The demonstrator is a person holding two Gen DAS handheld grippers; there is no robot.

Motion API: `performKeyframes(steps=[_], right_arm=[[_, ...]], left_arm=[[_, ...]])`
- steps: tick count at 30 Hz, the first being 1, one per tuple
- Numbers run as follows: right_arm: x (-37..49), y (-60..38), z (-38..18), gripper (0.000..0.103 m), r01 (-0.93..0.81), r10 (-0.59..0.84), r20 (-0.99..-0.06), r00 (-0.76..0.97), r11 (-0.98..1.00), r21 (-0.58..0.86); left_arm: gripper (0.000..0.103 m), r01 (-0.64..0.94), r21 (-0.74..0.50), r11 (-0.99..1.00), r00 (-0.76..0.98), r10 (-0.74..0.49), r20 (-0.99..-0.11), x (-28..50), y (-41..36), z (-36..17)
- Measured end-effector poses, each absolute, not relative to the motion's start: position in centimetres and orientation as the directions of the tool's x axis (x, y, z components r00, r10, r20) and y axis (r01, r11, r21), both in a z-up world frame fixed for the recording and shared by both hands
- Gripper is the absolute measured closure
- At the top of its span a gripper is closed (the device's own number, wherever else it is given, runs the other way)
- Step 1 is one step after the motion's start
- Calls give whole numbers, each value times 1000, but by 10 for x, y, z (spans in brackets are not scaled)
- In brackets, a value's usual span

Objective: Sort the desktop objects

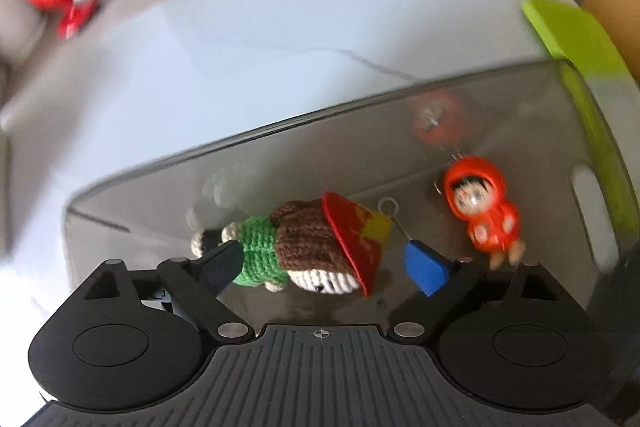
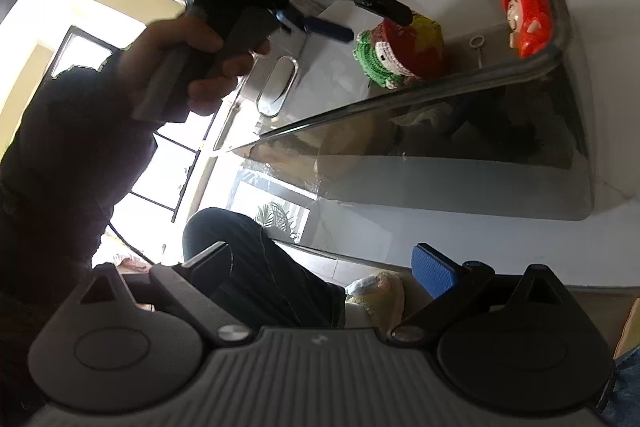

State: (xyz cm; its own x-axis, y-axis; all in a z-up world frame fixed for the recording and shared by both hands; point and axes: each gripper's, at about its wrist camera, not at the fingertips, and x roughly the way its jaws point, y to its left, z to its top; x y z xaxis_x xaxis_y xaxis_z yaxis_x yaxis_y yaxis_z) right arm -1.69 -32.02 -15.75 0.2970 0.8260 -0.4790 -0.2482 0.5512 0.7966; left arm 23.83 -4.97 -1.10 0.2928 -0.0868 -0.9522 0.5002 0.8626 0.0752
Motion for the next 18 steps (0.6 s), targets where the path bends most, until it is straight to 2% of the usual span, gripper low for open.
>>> performKeyframes(steps=[3, 6, 9, 12, 16, 17, 18], right_arm=[[-16, -321, -156, 5, -250, 827, -478, 297, 550, 797], [-15, -320, -156, 5, -243, 828, -476, 296, 547, 801], [-17, -319, -155, 5, -252, 830, -476, 291, 547, 799], [-18, -319, -155, 5, -257, 831, -473, 292, 545, 798], [-17, -322, -158, 5, -244, 831, -472, 294, 542, 804], [-17, -322, -159, 5, -239, 831, -473, 293, 542, 805], [-17, -323, -160, 5, -235, 831, -473, 291, 542, 807]], left_arm=[[6, 583, 118, 804, 284, -65, -957, 217, -66, -3], [5, 606, 26, 795, 179, -105, -978, 205, -77, -3], [5, 562, -78, 823, 51, -129, -990, 201, -83, -15], [5, 500, -121, 857, -47, -113, -992, 204, -87, -36], [5, 455, -191, 870, -91, -168, -982, 206, -88, -51], [10, 449, -211, 868, -91, -191, -977, 207, -87, -52], [27, 439, -245, 864, -100, -224, -969, 208, -86, -52]])
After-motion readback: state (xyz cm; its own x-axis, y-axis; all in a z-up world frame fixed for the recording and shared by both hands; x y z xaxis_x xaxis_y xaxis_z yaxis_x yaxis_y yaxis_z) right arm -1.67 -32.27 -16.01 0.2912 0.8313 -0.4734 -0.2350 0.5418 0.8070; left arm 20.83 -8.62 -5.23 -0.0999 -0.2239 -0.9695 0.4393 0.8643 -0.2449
